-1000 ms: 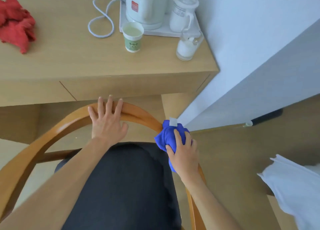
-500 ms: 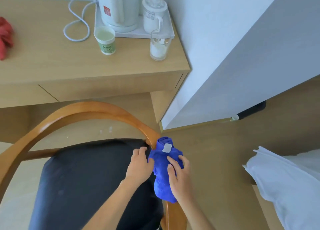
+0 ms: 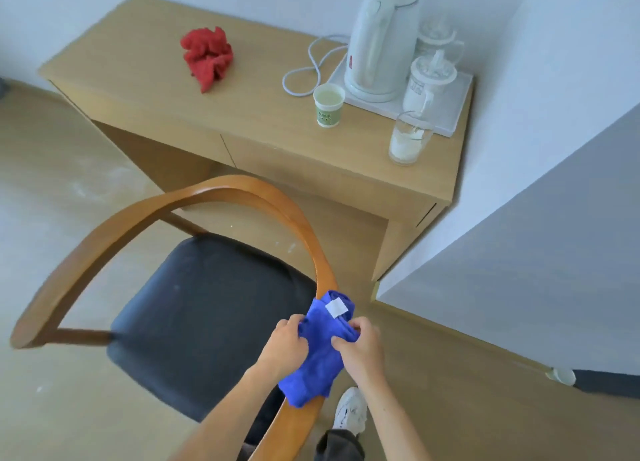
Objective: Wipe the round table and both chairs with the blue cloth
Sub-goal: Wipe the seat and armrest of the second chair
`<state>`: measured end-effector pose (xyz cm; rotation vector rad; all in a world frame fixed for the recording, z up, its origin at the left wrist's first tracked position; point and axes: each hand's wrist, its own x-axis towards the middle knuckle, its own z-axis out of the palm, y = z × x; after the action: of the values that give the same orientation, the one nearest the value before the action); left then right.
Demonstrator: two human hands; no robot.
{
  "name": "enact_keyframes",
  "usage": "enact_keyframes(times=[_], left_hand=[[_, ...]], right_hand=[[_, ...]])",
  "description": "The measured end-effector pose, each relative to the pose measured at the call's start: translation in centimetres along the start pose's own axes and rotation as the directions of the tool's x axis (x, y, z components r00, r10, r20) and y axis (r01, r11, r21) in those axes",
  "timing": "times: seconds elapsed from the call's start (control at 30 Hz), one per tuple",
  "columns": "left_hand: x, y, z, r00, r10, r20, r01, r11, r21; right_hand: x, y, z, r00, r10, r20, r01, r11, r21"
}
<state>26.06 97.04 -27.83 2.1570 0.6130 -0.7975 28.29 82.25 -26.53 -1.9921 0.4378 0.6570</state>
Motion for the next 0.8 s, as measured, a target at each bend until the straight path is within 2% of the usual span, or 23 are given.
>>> enact_keyframes(times=[0.13,0.3,0.37,0.43,0.53,0.6,0.7,0.8], left_hand=[[-3.2,0.8,-0.8,0.994,0.078,-0.073,-0.084,0.993,-0.081],[-7.4,-0.1,-3.9,0.99,0.083,-0.117,-0.114,0.953,-0.281],[-9.5,-1.2,-4.6,0.983,0.096,-0.155,-0.136,0.954,-0.267],[-11.4,-2.2,-4.9,0.952,0.091,-0.294,-0.145,0.975,-0.167],[-14.3,-3.5,-6.0,0.815,0.055,-0.578,-0.152,0.981,-0.121],[-16.6,-4.3,-7.8,0.718,0.035,-0.695,-0.2,0.967,-0.158],[-20.9,-5.1,-11.1,0.593,-0.011,-0.805,-0.281,0.934,-0.219],[-25.3,-5.0,-13.6,0.484,-0.097,-0.869,-0.345,0.892,-0.291]], right_hand=[[-0.9,-3.3,-0.4,0.981,-0.001,0.193,-0.011,0.998,0.061],[-2.8,-8.5,0.8,0.963,0.031,0.268,-0.095,0.968,0.232],[-3.7,-10.6,1.5,0.957,0.022,0.29,-0.111,0.949,0.294],[-5.1,-12.8,2.2,0.945,-0.041,0.325,-0.084,0.928,0.363],[-7.5,-15.5,2.8,0.887,-0.229,0.4,0.032,0.896,0.442],[-9.3,-16.8,2.7,0.837,-0.319,0.444,0.137,0.908,0.395],[-11.7,-18.1,1.7,0.763,-0.389,0.517,0.268,0.917,0.294],[-14.2,-19.0,-0.1,0.6,-0.428,0.676,0.386,0.895,0.224]])
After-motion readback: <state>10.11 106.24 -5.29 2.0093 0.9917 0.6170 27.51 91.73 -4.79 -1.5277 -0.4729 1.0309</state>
